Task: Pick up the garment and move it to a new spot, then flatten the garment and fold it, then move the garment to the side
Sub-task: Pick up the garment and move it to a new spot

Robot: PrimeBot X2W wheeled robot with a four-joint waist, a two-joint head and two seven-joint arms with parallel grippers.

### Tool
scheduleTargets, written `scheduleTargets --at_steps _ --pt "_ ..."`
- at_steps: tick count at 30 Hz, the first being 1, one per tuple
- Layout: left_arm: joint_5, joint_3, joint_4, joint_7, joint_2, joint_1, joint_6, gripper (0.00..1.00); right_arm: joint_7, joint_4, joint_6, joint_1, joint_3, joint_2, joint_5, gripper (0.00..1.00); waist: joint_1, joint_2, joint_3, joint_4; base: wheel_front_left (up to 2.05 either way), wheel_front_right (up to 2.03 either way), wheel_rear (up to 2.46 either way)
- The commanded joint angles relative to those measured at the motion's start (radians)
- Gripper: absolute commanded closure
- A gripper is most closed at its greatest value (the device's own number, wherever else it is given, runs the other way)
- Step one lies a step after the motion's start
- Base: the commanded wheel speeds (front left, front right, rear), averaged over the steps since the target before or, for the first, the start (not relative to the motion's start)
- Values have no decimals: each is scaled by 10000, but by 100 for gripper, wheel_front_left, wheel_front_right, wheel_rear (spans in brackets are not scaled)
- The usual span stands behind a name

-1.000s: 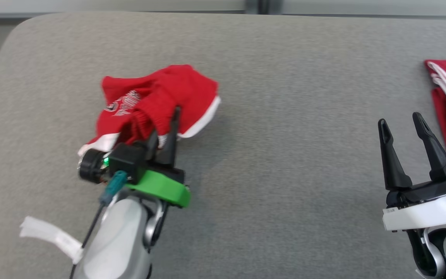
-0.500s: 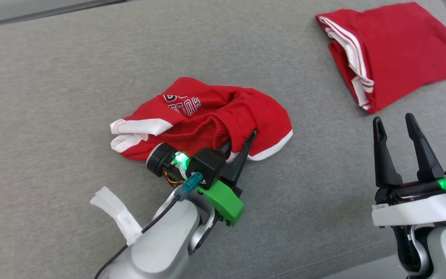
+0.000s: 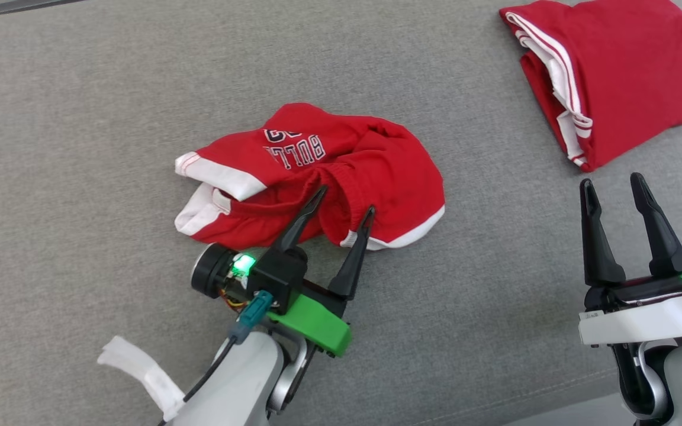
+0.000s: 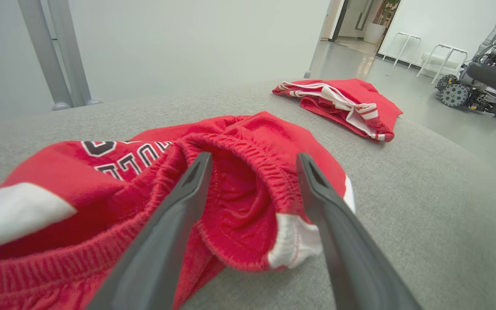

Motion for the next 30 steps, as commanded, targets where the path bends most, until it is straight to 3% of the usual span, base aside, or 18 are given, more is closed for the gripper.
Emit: scheduleTargets --at_steps 1,11,21,30 --pt "45 191 -185 2 163 304 112 0 69 -63 -16 110 -27 -81 -49 0 0 -1 -768 994 0 0 0" --pt "13 2357 -1497 1 909 1613 702 0 622 -454 -16 523 -169 -241 -192 0 0 -1 -1387 2071 0 0 0" --pt "-102 4206 -1759 2 1582 2675 384 0 1030 -658 -16 1147 -190 -125 -246 0 0 -1 -2032 2268 0 0 0" --pt "171 4500 -1676 2 1456 3496 224 0 1304 -655 -16 1552 205 -146 -312 0 0 -1 -2623 1947 0 0 0"
